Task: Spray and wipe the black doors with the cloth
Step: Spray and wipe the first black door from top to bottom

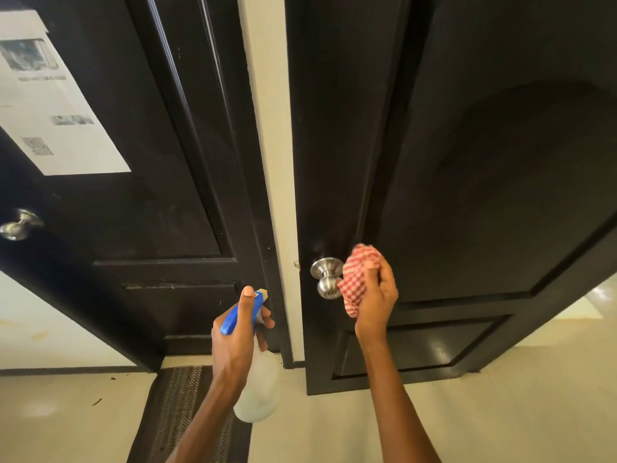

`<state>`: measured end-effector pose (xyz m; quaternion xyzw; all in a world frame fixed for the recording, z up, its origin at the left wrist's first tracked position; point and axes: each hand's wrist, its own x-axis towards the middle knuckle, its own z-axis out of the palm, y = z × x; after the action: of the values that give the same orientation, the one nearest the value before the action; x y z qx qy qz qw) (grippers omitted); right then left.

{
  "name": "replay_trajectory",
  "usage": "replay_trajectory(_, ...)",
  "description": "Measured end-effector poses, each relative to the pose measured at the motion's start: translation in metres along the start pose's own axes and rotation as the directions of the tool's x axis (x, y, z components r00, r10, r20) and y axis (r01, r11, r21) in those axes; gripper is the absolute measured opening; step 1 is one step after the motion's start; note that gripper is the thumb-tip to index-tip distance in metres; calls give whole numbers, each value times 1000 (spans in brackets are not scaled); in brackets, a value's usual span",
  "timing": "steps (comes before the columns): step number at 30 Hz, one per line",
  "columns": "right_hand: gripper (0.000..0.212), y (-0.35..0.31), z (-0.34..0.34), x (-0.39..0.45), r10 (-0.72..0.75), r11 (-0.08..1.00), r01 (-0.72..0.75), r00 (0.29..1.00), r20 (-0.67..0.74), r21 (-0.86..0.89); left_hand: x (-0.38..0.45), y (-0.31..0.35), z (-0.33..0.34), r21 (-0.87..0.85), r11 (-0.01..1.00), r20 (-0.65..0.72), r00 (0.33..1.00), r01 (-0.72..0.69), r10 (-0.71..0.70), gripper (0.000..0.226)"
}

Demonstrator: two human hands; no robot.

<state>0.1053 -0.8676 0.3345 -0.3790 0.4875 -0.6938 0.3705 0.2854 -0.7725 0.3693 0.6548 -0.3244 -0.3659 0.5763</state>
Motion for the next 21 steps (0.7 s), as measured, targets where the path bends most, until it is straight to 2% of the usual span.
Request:
replay_trajectory(1,23,-4,2,3,-101,988,109,992,76,-111,0,-1,1,-8,1000,-3,1000,-1,1,55)
replay_trajectory(2,27,-5,5,5,-232,925,275,955,183,-261,1,-4,2,0,1000,3,1000,-8,8,55)
replay_trajectory(4,36,6,10,2,-360,637,552,830,426,-538,1,-2,6,14,1000,18,1000,-18,18,56)
replay_trajectory(5,39,13,12,-2,-374,502,619,785,493,-604,2,-3,7,17,999,21,999,-29,29,57)
replay_trajectory(6,41,21,13,-7,-391,413,662,749,535,-625,3,-4,8,19,999,17,999,-39,39,57)
replay_trajectory(9,53,34,4,-10,-407,315,694,715,568,-647,4,-1,9,8,999,5,999,-31,31,57)
replay_trajectory(13,89,43,-17,-7,-270,65,794,598,755,-605,5,-2,9,3,1000,19,999,-30,30,55)
replay_trajectory(16,92,40,-26,5,-205,-1,834,540,816,-552,5,-3,12,-5,1000,32,999,-26,27,53)
replay_trajectory(21,84,34,-31,27,-92,102,800,599,796,-591,7,-6,18,4,999,46,998,-49,49,51)
